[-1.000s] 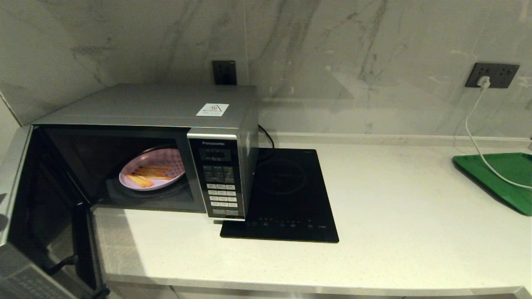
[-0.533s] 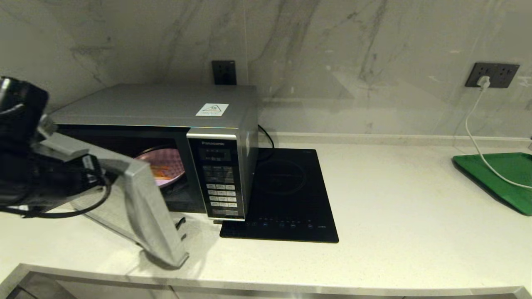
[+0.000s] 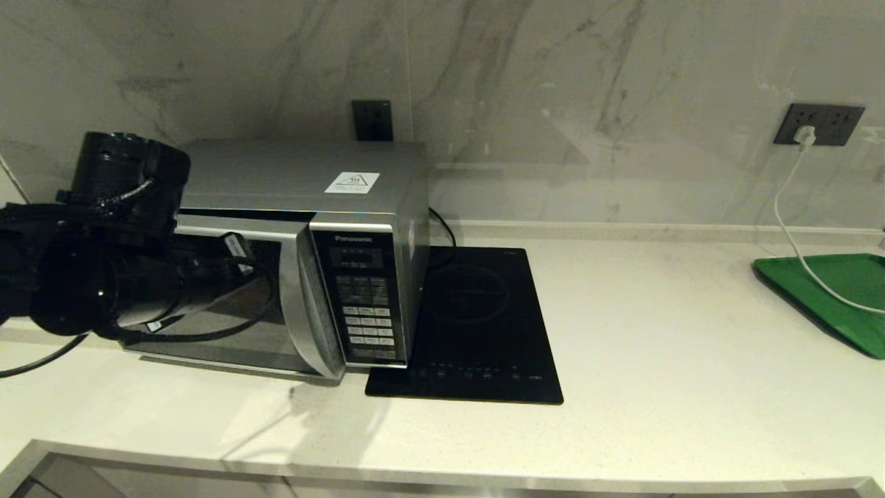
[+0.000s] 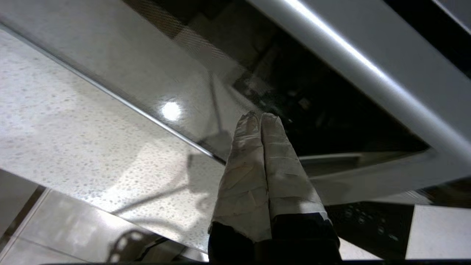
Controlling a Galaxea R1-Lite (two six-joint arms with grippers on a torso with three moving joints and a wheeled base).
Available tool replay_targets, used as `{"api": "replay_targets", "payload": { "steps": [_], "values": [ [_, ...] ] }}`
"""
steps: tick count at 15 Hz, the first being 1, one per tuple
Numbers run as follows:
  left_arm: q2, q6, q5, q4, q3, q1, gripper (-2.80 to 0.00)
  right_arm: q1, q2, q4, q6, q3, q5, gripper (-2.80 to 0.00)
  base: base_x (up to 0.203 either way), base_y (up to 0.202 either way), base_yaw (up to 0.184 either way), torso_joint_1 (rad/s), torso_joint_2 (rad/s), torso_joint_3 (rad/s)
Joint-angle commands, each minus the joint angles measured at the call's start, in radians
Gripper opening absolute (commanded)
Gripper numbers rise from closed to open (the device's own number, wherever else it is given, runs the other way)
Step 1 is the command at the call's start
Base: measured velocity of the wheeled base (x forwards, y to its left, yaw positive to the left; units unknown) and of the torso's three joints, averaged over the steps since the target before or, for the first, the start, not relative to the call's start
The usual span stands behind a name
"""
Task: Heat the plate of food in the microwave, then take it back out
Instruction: Close the microwave oven
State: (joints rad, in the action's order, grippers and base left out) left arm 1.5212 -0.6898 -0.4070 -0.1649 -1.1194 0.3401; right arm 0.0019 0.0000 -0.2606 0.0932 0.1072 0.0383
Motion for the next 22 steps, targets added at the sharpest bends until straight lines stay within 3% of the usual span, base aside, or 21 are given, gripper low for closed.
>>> {"api": "replay_targets", "payload": {
  "steps": [1, 10, 17, 22],
  "values": [
    [0.004, -0.005, -0.003, 0.014, 0.001, 0.039, -2.80, 0.000, 0.000, -0.002, 0.000, 0.000, 0.000, -2.80, 0.000, 0.000, 0.000, 0.000, 0.00, 0.000],
    [0.051, -0.001, -0.001, 0.066, 0.001, 0.052, -2.80, 0.001, 0.000, -0.002, 0.000, 0.000, 0.000, -2.80, 0.000, 0.000, 0.000, 0.000, 0.00, 0.000],
    [0.079, 0.004, -0.003, 0.173, 0.001, 0.051, -2.80, 0.001, 0.000, -0.002, 0.000, 0.000, 0.000, -2.80, 0.000, 0.000, 0.000, 0.000, 0.00, 0.000],
    [-0.062, 0.037, 0.038, 0.093, 0.092, 0.073, -2.80, 0.000, 0.000, 0.000, 0.000, 0.000, 0.000, -2.80, 0.000, 0.000, 0.000, 0.000, 0.00, 0.000]
  ]
}}
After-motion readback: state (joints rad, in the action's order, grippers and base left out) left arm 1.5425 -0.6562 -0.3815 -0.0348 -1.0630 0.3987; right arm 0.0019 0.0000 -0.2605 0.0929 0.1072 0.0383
